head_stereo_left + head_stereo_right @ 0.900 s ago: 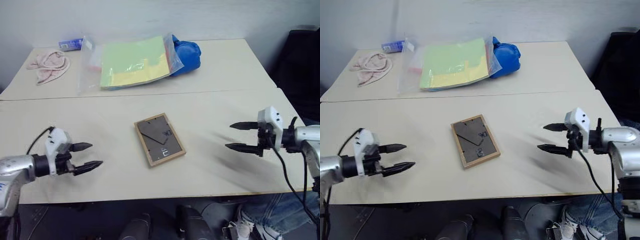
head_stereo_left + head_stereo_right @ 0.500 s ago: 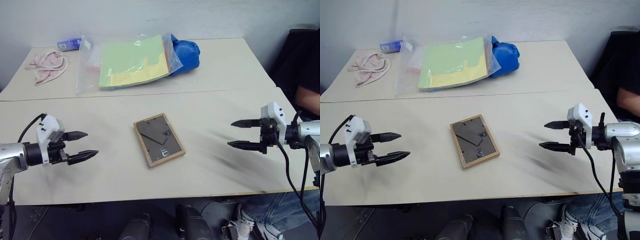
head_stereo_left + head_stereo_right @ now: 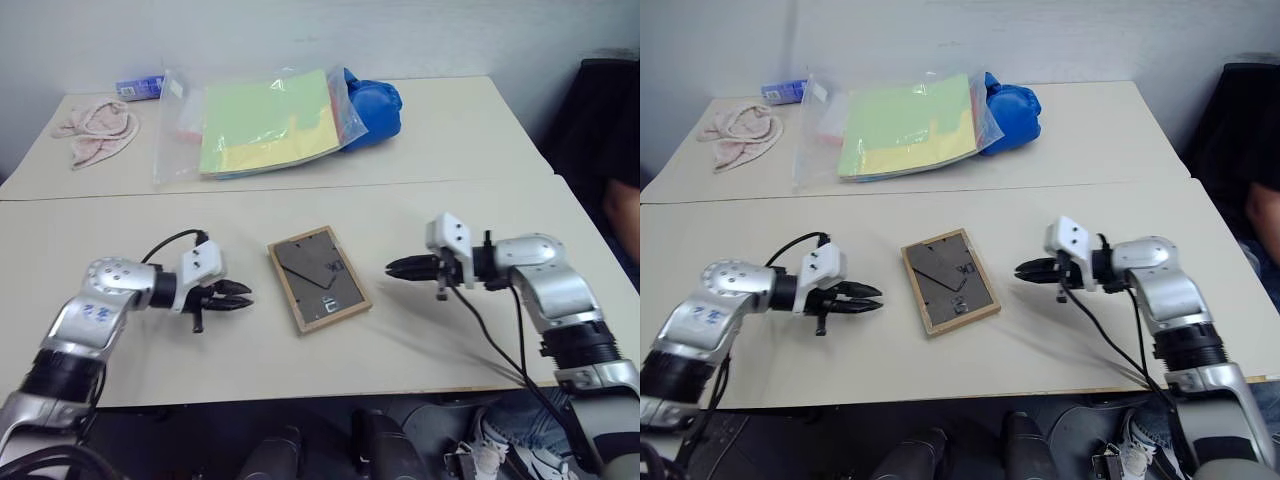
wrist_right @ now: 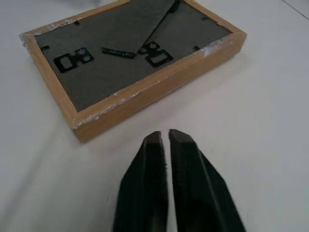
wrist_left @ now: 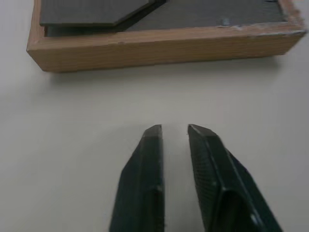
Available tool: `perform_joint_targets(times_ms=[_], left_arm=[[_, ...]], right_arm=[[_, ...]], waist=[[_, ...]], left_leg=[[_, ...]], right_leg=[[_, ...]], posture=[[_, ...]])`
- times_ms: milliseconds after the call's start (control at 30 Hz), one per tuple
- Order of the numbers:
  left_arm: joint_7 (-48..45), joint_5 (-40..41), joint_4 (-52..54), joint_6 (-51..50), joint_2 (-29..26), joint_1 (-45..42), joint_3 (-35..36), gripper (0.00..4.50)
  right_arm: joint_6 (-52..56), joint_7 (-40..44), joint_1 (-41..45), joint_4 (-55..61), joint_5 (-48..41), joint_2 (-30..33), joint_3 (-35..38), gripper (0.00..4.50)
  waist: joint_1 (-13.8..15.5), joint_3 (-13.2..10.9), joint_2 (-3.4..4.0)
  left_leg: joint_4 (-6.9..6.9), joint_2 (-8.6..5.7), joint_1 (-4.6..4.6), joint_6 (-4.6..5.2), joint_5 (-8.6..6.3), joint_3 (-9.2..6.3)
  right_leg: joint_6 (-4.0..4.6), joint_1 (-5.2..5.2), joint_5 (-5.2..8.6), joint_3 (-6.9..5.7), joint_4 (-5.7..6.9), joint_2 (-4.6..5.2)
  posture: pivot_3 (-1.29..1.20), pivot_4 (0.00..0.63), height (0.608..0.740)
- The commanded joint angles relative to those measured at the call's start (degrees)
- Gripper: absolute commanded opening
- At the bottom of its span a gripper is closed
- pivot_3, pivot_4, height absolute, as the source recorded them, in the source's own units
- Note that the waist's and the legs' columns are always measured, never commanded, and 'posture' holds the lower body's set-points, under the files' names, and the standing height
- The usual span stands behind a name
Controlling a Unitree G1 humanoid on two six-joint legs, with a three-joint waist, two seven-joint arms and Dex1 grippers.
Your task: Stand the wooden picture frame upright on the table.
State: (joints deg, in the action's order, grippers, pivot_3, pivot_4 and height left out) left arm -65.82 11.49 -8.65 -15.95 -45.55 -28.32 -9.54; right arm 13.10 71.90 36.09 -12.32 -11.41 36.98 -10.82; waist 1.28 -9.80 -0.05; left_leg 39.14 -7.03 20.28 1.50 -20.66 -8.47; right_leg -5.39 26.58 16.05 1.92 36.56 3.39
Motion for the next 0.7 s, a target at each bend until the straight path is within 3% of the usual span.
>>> perform_joint_targets(times_ms=[33, 233, 400, 500, 600, 700], left_arm=[[2.1, -3.1, -7.3, 2.4, 3.5, -5.6, -0.9, 0.01], [4.7, -2.4, -16.7, 1.7, 11.6, -13.7, 1.0, 0.01], [2.9, -1.6, -16.6, -0.7, 11.7, -13.3, 2.0, 0.01], [-1.3, 0.9, -13.2, -9.8, 7.4, -10.9, 2.7, 0.63], [-9.0, 5.1, -8.6, -26.1, 0.1, -8.8, 0.5, 1.55], [-10.7, 10.2, -7.5, -42.2, -1.9, -10.6, 0.3, 2.54]], right_arm=[[-0.4, -0.4, -0.7, 3.4, 0.7, -1.1, -1.3, 0.0], [3.9, -1.9, -6.0, 13.1, -0.6, -2.5, -3.0, 0.0], [5.1, -3.9, -7.9, 14.9, 0.1, -1.7, -1.8, 0.0], [3.2, -3.7, -7.5, 13.4, 1.5, 0.1, -1.5, 0.0], [0.0, -1.8, -7.2, 12.8, 3.2, 2.6, -2.8, 0.0], [-2.9, -0.5, -6.9, 12.5, 4.7, 3.5, -4.3, 0.0]], waist=[[0.0, 0.0, 0.0], [0.0, 0.0, -0.04], [-0.6, 0.0, -0.04], [-1.4, 0.0, -0.04], [-1.9, 0.0, -0.04], [-1.8, 0.0, -0.04]], left_leg=[[0.01, 0.0, 0.02, 0.0, 0.0, -0.01], [0.17, -0.07, 0.09, 0.01, 0.0, -0.11], [0.18, -0.06, 0.1, 0.0, 0.0, -0.1], [0.13, -0.06, 0.09, -0.01, 0.01, -0.11], [0.05, -0.04, 0.08, -0.01, 0.0, -0.1], [0.03, -0.04, 0.08, -0.01, 0.0, -0.11]], right_leg=[[0.0, 0.0, 0.0, -0.02, 0.03, 0.0], [-0.02, 0.02, -0.01, -0.09, 0.29, 0.04], [-0.02, 0.05, -0.01, -0.06, 0.32, 0.02], [-0.02, 0.06, -0.01, -0.05, 0.35, 0.02], [-0.02, 0.14, -0.01, -0.04, 0.38, 0.01], [-0.01, 0.14, 0.0, -0.05, 0.38, 0.01]], posture=[[0.0, 0.15, 0.74], [0.0, 0.15, 0.74], [0.0, 0.15, 0.74], [0.0, 0.15, 0.74], [0.0, 0.15, 0.74], [0.0, 0.15, 0.74]])
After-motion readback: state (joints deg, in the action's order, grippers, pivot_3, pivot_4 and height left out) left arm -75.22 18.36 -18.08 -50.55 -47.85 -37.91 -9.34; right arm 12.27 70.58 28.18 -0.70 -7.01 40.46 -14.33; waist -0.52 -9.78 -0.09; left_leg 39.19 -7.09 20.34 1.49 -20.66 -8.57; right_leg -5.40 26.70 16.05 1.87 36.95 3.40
